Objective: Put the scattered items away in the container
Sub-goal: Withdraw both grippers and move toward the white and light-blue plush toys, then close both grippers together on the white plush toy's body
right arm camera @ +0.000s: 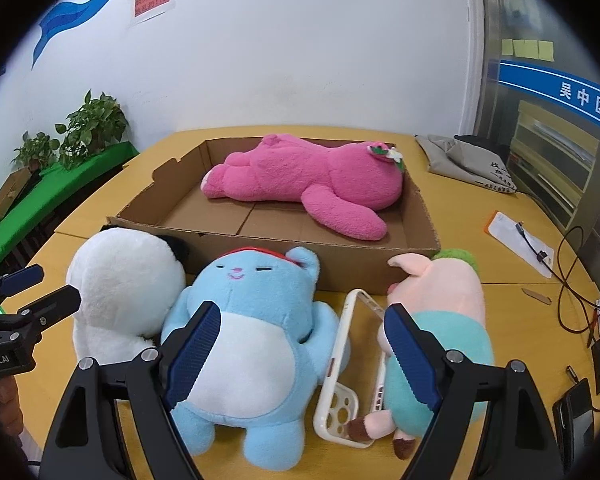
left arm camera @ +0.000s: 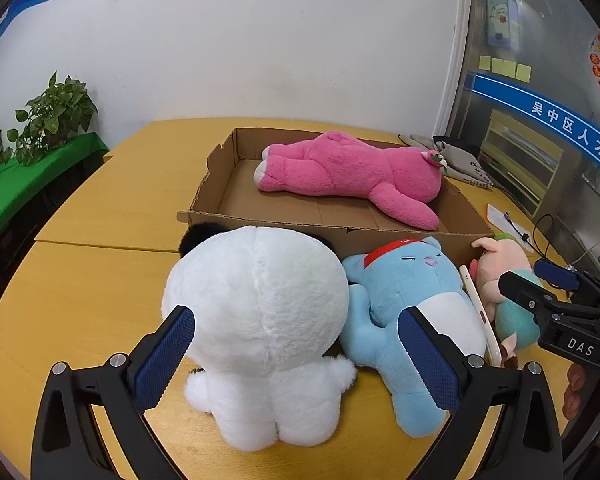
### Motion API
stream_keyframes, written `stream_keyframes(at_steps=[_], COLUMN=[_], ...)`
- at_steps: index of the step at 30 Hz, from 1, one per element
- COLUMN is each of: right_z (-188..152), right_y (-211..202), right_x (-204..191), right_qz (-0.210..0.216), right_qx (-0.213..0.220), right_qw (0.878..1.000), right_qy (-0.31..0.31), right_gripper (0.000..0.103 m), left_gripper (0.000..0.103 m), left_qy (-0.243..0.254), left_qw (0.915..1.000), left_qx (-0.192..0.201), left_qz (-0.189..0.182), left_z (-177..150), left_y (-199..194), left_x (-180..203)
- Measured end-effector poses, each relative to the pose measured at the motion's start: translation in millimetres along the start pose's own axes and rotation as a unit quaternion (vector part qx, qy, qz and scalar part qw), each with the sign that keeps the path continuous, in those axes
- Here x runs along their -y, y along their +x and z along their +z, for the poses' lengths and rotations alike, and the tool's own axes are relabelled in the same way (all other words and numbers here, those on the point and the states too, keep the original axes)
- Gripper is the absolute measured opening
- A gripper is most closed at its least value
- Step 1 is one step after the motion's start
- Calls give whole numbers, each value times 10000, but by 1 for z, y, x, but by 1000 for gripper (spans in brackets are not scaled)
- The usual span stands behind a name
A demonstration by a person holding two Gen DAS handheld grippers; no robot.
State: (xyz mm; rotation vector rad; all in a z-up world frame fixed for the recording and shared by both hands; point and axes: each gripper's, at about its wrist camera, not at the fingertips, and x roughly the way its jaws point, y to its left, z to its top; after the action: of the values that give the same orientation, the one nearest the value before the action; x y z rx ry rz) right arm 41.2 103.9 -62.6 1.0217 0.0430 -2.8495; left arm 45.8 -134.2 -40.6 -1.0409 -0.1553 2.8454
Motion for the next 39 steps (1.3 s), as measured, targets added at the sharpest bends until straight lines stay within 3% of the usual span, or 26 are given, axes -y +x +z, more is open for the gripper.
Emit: stream_keyframes(at_steps=[4, 8, 13, 15, 18, 20, 23, 27, 35, 39], right_z=[1, -2, -7, -7, -8, -9, -12, -13, -3, 8], right_y=[3, 8, 12, 14, 17, 18, 21, 27, 35, 50], right_x=[-14, -33, -55, -60, -65, -69, -71, -70, -91, -120], right_qz=[172, 612, 977, 1105, 1304, 1351, 1377, 1396, 1849, 2551], right_qx=[-28, -124, -201, -247, -300, -335, -414, -521, -566, -759], right_qw=[9998, 9977, 9941, 9928, 9901, 9892, 9884, 9879, 9790, 9585], right_qy=[-137, -273, -418, -402, -415, -451, -488, -423, -647, -1022], right_gripper=[84, 84, 84, 84, 84, 84, 84, 84, 84, 84], left_gripper=[103, 103, 103, 103, 103, 98, 83, 68, 68, 68], left_qy=[-93, -335, -531, -630, -871, -891, -754, -772, -737, -799], left_qw=[9992, 9960, 9936, 9887, 9723, 9691, 9694, 9626, 9662, 9657], left_qx=[-175, -433, -571, -707, -949, -966, -990, -1090, -1024, -1036], left_qz=[-357, -708, -822, -1160, -1950, -2088, -2116, -2356, -2248, -2241], left_z=[4, 10, 17, 16, 9, 8, 9, 7, -4, -10], left_y=[6, 20, 48, 64, 89, 93, 88, 76, 51, 46], left_x=[-20, -54, -93, -103, -112, -112, -107, -114, -140, -150])
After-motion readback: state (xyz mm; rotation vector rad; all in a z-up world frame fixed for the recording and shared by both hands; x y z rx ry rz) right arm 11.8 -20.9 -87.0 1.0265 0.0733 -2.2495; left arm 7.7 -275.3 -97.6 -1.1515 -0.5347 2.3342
